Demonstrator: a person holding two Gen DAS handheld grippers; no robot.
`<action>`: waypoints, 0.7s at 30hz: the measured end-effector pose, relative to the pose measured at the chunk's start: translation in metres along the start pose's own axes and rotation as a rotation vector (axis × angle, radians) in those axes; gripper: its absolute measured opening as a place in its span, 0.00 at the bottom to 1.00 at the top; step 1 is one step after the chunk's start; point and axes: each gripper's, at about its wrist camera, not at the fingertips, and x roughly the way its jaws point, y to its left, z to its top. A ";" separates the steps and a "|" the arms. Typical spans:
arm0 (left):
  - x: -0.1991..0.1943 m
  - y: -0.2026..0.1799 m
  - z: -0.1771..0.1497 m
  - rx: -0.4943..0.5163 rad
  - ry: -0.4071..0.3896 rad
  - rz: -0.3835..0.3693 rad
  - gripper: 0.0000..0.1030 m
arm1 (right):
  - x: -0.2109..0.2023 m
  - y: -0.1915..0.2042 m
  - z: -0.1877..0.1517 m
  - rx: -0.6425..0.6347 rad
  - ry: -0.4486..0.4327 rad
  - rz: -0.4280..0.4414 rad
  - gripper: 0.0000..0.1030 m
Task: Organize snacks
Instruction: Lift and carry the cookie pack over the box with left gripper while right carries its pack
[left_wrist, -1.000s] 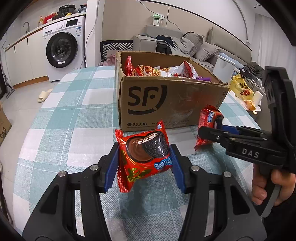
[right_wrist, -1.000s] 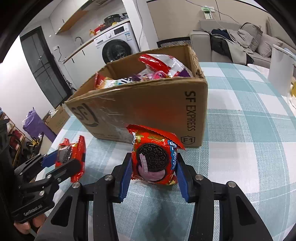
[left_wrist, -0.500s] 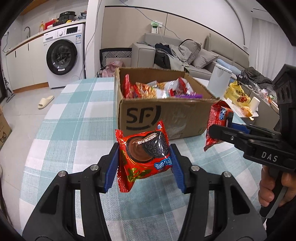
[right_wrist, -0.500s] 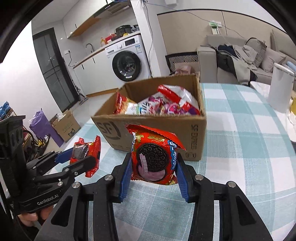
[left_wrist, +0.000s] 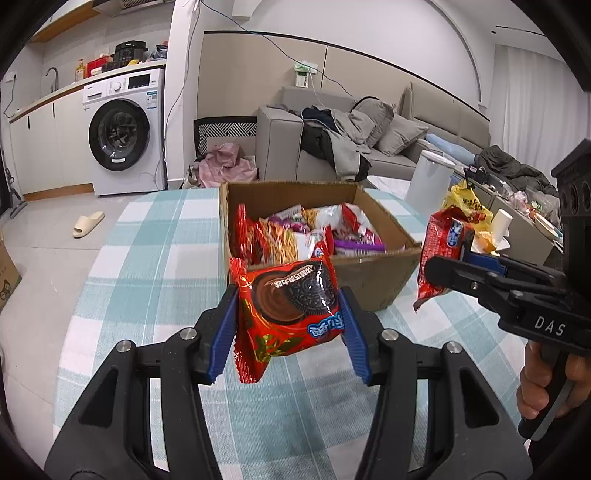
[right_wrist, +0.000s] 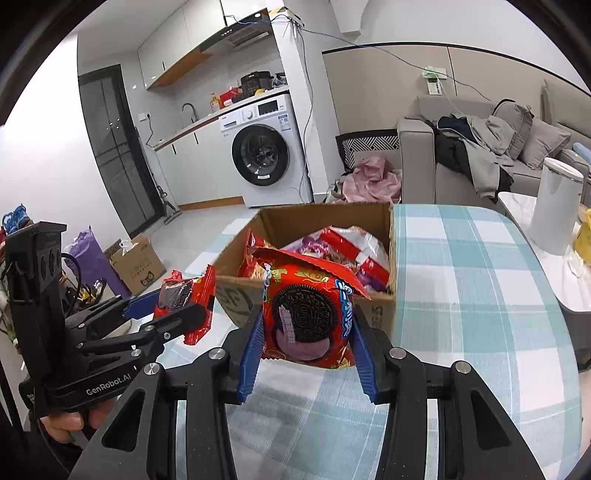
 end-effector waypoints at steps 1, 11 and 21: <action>-0.001 0.000 0.003 -0.003 -0.005 0.001 0.48 | -0.001 0.000 0.003 -0.001 -0.004 0.000 0.43; 0.002 -0.002 0.034 -0.001 -0.037 0.007 0.48 | 0.002 0.001 0.027 0.003 -0.029 0.007 0.43; 0.020 -0.002 0.062 0.014 -0.048 0.018 0.48 | 0.014 0.003 0.051 -0.010 -0.033 0.006 0.43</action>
